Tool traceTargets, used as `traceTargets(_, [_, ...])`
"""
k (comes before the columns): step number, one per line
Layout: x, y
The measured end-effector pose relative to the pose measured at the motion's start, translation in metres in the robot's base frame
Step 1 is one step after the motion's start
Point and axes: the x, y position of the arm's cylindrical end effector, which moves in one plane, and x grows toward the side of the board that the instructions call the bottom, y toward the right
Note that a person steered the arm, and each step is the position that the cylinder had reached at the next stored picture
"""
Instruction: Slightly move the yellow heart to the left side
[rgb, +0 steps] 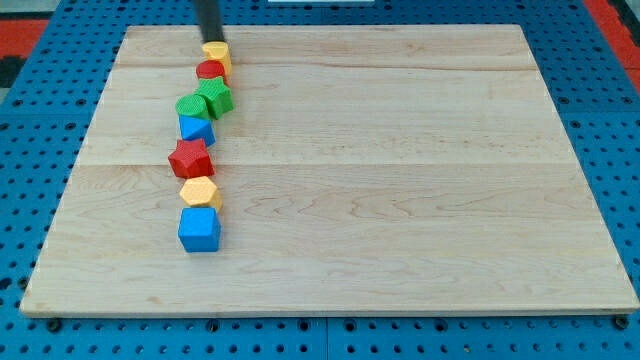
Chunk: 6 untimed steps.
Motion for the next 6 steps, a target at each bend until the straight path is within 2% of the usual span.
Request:
traceTargets(1, [0.009,0.038])
traceTargets(2, [0.013,0.007])
traceTargets(6, [0.025,-0.004])
